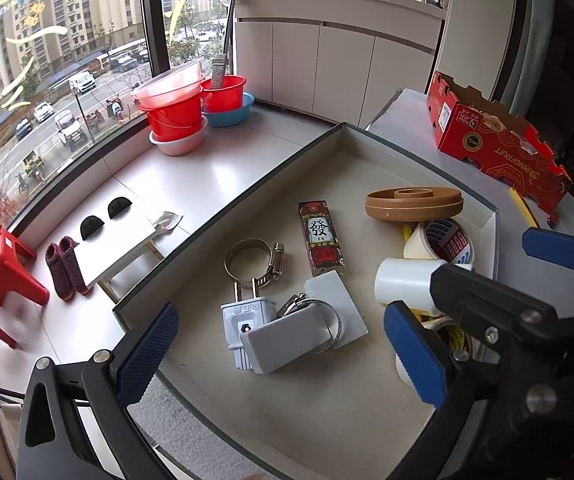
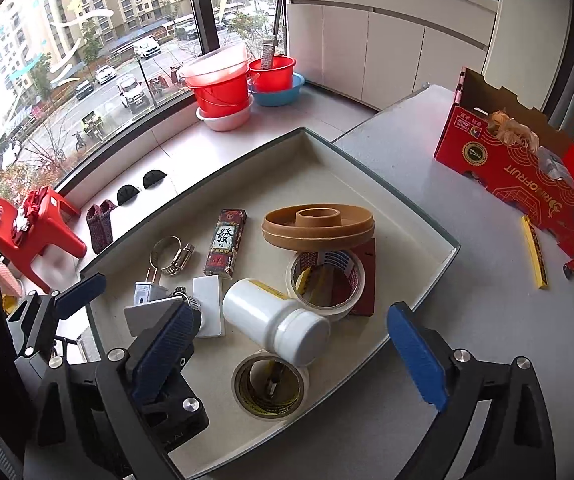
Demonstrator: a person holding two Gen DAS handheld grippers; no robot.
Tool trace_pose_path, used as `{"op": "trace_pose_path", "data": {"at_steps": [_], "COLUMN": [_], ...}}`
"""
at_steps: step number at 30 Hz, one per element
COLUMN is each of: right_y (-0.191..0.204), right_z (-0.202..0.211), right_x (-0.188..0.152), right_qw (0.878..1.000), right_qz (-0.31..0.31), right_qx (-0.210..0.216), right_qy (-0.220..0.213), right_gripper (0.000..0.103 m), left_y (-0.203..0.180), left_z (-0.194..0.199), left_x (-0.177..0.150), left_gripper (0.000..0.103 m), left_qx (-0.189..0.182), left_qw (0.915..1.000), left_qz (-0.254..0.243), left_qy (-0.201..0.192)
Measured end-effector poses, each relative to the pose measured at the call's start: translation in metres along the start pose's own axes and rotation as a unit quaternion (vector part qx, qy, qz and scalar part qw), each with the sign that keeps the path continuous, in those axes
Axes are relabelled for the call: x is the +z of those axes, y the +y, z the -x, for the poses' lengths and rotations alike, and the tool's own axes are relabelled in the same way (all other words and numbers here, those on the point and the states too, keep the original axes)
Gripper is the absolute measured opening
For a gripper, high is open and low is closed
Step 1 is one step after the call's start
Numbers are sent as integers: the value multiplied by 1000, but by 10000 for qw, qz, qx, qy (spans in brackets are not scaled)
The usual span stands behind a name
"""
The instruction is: Organize rigid objects
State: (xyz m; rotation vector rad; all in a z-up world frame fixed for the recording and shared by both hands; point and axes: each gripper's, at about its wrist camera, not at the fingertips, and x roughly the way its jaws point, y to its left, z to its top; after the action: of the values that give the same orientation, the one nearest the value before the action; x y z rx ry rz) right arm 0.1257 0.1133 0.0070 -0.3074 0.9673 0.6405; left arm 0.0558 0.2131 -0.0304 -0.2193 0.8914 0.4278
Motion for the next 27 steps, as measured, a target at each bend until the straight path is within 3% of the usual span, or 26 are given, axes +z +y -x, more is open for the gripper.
{"op": "trace_pose_path", "data": {"at_steps": [2,5,9,13,19,27], "right_y": [1,0,-7,-14,-18,-20], "right_z": [4,11,18,29,35,35], "right_x": [0,-1,-3,-4,-7,-15], "right_qw": [9999,9997,10000,9998,9985,9964], "right_qz": [124,171,26,-155,-317,-324], "right_qx": [-91,-153,-52,84,425,457], "right_qy": [3,-72,-68,-131,132,634], "right_gripper": [100,102,102,102,102,102], "left_y": [-2,-1,2,5,7,9], "left_z": [3,9,13,27,37,39], "left_x": [1,2,4,0,-8,-22], "left_gripper": [103,103,103,103,103,103], "left_qx": [74,-121,-113,-84,61,65], "left_qw": [9999,9999,9997,9998,9982,9929], "left_qz": [-76,-22,93,138,363,527], "left_qy": [-11,-17,198,74,468,1066]}}
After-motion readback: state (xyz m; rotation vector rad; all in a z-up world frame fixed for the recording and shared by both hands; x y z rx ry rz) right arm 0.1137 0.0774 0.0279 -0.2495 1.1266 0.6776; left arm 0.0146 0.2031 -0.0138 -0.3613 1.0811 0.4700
